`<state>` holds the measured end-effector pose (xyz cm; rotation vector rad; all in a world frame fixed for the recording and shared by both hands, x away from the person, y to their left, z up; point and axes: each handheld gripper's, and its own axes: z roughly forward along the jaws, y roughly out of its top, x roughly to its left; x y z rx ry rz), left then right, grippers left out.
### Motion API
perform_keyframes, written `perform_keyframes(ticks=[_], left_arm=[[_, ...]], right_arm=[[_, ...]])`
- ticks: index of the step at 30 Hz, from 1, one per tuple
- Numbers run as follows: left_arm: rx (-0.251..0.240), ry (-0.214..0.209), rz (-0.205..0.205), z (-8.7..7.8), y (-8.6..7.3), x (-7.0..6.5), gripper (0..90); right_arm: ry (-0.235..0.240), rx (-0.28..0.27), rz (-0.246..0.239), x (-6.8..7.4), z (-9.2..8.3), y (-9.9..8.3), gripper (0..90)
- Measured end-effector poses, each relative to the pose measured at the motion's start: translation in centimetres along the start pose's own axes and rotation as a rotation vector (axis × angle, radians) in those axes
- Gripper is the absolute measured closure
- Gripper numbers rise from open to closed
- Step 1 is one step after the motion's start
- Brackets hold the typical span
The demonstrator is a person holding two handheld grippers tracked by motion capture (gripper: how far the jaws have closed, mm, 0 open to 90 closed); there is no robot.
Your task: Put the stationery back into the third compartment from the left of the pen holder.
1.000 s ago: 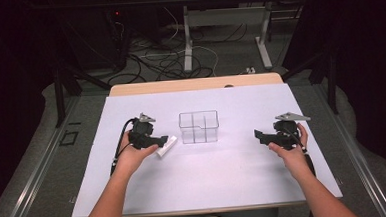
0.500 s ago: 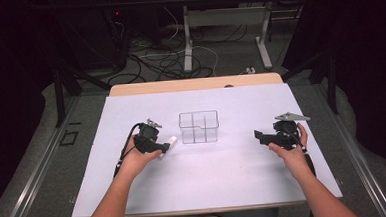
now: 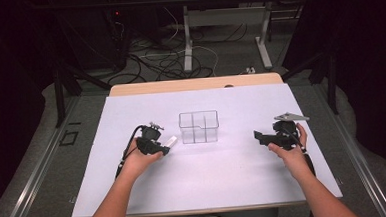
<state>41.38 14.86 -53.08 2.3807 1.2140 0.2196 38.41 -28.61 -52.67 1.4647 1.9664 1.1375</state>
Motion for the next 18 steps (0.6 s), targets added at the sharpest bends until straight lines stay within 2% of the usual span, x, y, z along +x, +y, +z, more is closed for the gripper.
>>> perform_keyframes(ticks=[10, 18], left_arm=[[0.047, -0.013, -0.001, 0.37, -0.11, 0.02, 60.3], [0.053, 0.008, 0.012, 0.37, -0.11, -0.14, 64.5]], right_arm=[[0.001, 0.002, -0.002, -0.05, 0.06, -0.03, 14.5], [0.002, 0.004, -0.003, -0.04, 0.09, -0.04, 14.5]])
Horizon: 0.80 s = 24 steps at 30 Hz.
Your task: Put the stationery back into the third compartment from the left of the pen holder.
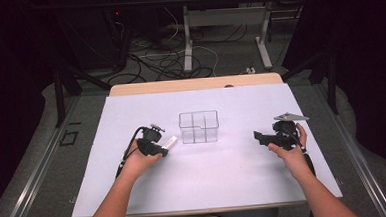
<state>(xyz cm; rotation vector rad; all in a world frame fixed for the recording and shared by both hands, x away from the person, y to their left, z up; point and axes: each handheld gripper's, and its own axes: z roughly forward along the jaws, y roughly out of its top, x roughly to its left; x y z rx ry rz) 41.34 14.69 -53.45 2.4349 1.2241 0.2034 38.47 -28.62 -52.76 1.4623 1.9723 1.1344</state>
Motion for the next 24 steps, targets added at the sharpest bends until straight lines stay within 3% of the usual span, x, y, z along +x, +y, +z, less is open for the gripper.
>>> perform_keyframes(ticks=[11, 24], left_arm=[[0.014, 0.022, 0.018, 0.04, 0.09, -0.37, 66.9], [0.014, 0.013, 0.036, 0.03, 0.16, -0.16, 67.3]], right_arm=[[0.002, -0.002, -0.012, -0.01, 0.03, -0.01, 14.5], [0.007, 0.003, -0.011, 0.09, 0.06, -0.02, 14.5]])
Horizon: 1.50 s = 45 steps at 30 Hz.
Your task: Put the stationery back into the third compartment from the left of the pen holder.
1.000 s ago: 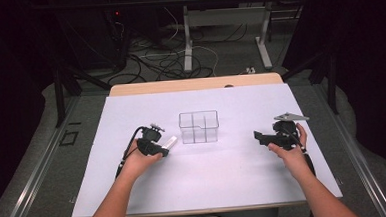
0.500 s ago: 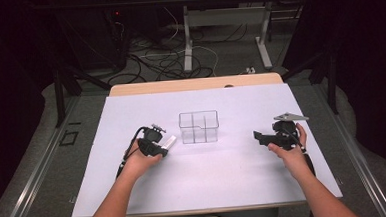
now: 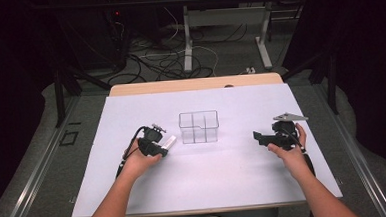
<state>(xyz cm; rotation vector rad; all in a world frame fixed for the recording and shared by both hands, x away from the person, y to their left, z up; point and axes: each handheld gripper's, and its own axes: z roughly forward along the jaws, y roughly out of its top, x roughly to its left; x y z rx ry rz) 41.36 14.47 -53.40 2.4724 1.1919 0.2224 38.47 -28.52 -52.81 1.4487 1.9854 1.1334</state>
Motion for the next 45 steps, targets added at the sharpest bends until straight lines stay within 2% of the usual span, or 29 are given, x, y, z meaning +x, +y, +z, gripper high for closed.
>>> perform_keyframes(ticks=[15, 17, 21, 23, 25, 27, 33, 41, 45], left_arm=[[0.003, -0.034, -0.028, -0.4, 0.1, 0.3, 67.4], [-0.003, -0.036, -0.035, -0.6, 0.2, 0.3, 67.4], [-0.016, -0.040, -0.047, -1.1, 0.2, 0.3, 67.4], [-0.029, -0.040, -0.044, -1.4, 0.2, 0.5, 67.4], [-0.042, -0.048, -0.063, -2.1, 0.1, 0.6, 67.4], [-0.049, -0.051, -0.060, -2.3, 0.1, 0.7, 67.4], [-0.087, -0.069, -0.086, -4.0, 0.2, 0.8, 67.4], [-0.121, -0.070, -0.080, -5.8, 0.5, 0.7, 67.4], [-0.136, -0.089, -0.071, -6.8, 0.5, 0.2, 67.4]], right_arm=[[0.002, 0.004, -0.008, 0.1, 0.1, 0.0, 14.5], [0.000, 0.000, -0.032, 0.2, 0.1, 0.0, 14.5], [-0.003, -0.001, -0.044, 0.4, 0.2, 0.0, 14.4], [-0.006, 0.006, -0.077, 0.6, 0.2, 0.0, 14.1], [-0.011, 0.004, -0.096, 0.8, 0.1, 0.0, 14.1], [-0.011, -0.002, -0.094, 1.0, 0.1, 0.1, 14.1], [0.009, -0.007, -0.109, 1.3, 0.2, 0.2, 14.2], [0.023, -0.017, -0.132, 1.9, 0.0, 0.5, 14.2], [0.029, -0.013, -0.158, 2.4, -0.3, 0.9, 14.2]])
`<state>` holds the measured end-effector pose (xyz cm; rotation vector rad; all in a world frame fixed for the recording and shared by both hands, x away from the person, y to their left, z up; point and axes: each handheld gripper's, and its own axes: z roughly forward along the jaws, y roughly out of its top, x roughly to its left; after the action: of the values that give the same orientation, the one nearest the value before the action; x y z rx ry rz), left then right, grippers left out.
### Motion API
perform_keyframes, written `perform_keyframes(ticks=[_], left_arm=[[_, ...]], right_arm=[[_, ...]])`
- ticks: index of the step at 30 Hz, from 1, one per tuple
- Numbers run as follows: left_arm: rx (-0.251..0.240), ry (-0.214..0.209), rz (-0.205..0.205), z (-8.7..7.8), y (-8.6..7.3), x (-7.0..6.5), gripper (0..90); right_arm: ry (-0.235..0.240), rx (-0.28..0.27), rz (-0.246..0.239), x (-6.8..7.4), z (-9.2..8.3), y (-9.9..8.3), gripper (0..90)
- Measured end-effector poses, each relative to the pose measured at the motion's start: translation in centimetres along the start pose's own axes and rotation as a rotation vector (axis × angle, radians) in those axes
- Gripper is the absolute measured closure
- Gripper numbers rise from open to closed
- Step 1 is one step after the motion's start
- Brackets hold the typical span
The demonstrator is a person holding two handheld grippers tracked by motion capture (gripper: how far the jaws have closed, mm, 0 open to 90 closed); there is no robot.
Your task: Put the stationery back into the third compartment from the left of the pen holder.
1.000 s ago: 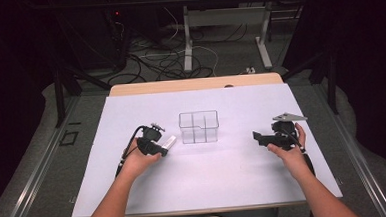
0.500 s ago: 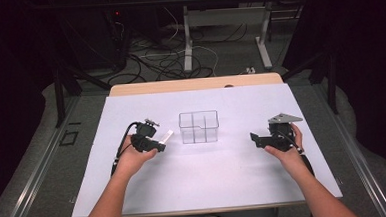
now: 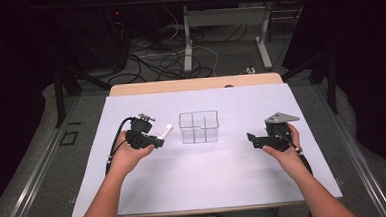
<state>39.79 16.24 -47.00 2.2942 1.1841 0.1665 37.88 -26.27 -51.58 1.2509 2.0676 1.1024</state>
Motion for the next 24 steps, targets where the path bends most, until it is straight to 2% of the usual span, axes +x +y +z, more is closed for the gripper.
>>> perform_keyframes(ticks=[3, 7, 12, 14, 15, 16, 17, 18, 19, 20, 21, 24], left_arm=[[-0.007, -0.011, 0.009, -0.3, 0.1, -0.2, 67.4], [-0.029, -0.029, 0.004, -1.1, 0.3, -0.8, 67.4], [-0.042, -0.065, 0.013, -1.7, 0.6, -1.4, 67.4], [-0.046, -0.079, 0.019, -1.7, 0.6, -1.7, 67.4], [-0.045, -0.082, 0.026, -1.6, 0.7, -1.8, 67.4], [-0.045, -0.087, 0.013, -1.6, 0.7, -2.0, 67.4], [-0.040, -0.091, 0.028, -1.5, 0.7, -2.1, 67.4], [-0.039, -0.094, 0.024, -1.4, 0.7, -2.2, 67.4], [-0.036, -0.099, 0.037, -1.3, 0.8, -2.3, 67.4], [-0.035, -0.099, 0.033, -1.2, 0.8, -2.5, 67.4], [-0.031, -0.103, 0.032, -1.1, 0.8, -2.6, 67.4], [-0.019, -0.118, 0.045, -0.7, 0.8, -3.0, 67.4]], right_arm=[[0.001, -0.009, -0.033, 0.4, -0.5, 0.5, 14.2], [0.003, -0.003, -0.053, 1.1, -0.9, 1.0, 14.1], [0.017, -0.003, -0.129, 1.9, -1.2, 1.3, 12.6], [0.014, -0.001, -0.138, 2.2, -1.1, 1.3, 12.1], [0.018, 0.004, -0.161, 2.4, -1.1, 1.3, 12.2], [0.020, 0.003, -0.205, 2.9, -1.0, 1.3, 12.5], [0.020, 0.003, -0.205, 2.9, -1.0, 1.3, 12.5], [0.022, 0.010, -0.222, 3.2, -0.9, 1.3, 13.2], [0.025, 0.003, -0.245, 3.4, -0.8, 1.2, 14.3], [0.031, 0.007, -0.281, 4.0, -0.8, 1.2, 14.7], [0.031, 0.007, -0.281, 4.0, -0.8, 1.2, 14.7], [0.052, -0.002, -0.362, 4.9, -0.6, 1.2, 15.3]])
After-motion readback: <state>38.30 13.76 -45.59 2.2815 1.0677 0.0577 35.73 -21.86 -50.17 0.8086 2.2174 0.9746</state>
